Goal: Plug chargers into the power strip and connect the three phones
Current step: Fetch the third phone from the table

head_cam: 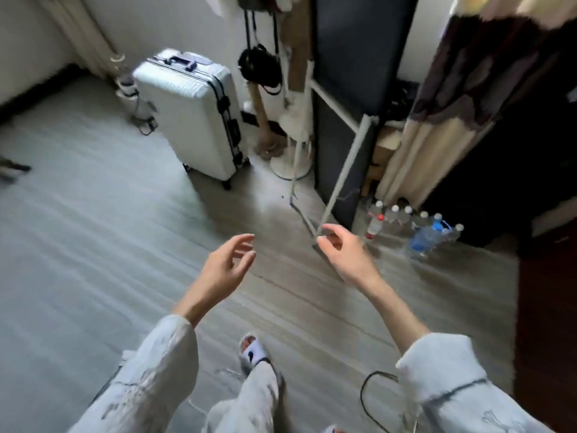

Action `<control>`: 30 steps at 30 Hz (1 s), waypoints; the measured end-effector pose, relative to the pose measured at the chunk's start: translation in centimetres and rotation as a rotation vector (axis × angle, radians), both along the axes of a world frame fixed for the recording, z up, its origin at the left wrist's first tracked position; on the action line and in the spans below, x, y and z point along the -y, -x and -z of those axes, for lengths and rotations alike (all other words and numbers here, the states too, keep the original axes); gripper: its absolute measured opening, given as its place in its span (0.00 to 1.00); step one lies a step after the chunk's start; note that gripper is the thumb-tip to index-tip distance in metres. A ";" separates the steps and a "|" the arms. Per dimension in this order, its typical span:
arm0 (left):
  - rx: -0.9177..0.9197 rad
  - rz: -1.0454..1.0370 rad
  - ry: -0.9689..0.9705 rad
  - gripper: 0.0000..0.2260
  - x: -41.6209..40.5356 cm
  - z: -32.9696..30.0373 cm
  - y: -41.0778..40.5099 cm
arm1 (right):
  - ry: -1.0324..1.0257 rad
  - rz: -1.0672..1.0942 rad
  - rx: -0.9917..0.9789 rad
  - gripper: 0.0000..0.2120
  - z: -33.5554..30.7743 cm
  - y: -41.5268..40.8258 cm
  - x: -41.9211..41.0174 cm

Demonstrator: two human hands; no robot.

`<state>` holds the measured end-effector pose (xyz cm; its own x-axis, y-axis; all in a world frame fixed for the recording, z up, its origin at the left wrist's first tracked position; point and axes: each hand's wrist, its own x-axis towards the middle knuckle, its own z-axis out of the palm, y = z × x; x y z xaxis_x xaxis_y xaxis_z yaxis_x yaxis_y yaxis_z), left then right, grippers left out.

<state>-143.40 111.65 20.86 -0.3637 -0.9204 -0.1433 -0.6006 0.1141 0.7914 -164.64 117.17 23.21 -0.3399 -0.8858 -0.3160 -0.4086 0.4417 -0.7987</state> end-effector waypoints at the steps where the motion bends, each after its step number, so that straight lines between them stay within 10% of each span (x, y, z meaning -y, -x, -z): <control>1: -0.010 -0.042 0.022 0.13 2.2 -0.6 -2.1 | 0.016 -0.065 -0.020 0.16 -0.8 -1.9 3.1; 30: -0.023 -0.864 0.178 0.11 49.0 -7.4 -58.0 | 0.344 -0.918 0.009 0.15 -9.2 -61.6 66.8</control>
